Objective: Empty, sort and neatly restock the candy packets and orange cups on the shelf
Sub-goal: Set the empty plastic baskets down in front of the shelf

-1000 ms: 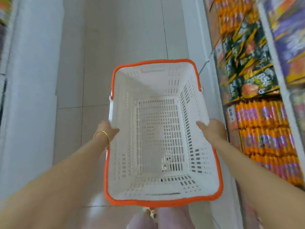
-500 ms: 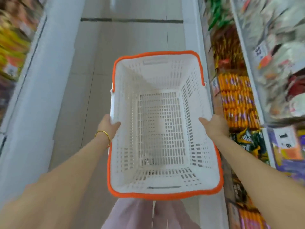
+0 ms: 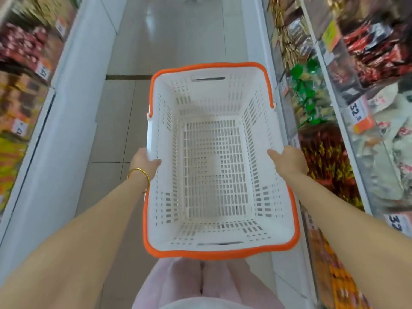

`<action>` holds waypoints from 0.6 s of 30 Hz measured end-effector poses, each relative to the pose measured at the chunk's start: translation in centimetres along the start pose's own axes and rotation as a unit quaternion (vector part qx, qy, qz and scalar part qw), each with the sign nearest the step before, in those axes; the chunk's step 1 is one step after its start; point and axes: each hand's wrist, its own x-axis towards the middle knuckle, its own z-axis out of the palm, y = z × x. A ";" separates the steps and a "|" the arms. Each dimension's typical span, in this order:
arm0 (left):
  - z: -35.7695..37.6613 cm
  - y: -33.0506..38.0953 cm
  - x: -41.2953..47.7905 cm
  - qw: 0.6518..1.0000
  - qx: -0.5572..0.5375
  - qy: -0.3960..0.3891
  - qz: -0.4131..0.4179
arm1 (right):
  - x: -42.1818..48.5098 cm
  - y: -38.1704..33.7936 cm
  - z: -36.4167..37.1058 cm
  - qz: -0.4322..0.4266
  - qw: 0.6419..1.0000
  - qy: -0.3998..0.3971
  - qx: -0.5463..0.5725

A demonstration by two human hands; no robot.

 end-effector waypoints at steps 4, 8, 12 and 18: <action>-2.0 6.8 10.4 1.000 0.003 0.005 0.002 | 9.6 -8.7 -1.4 -0.008 1.000 -0.006 0.011; -3.8 13.8 21.8 1.000 -0.007 0.005 0.016 | 19.3 -17.2 -2.0 -0.005 0.999 -0.011 0.033; -5.5 22.4 32.7 0.999 0.006 -0.008 0.043 | 28.1 -25.0 -3.7 0.011 0.999 0.001 0.049; -6.2 35.0 48.8 0.996 0.041 -0.034 0.065 | 42.4 -34.4 -5.9 0.035 0.997 0.020 0.067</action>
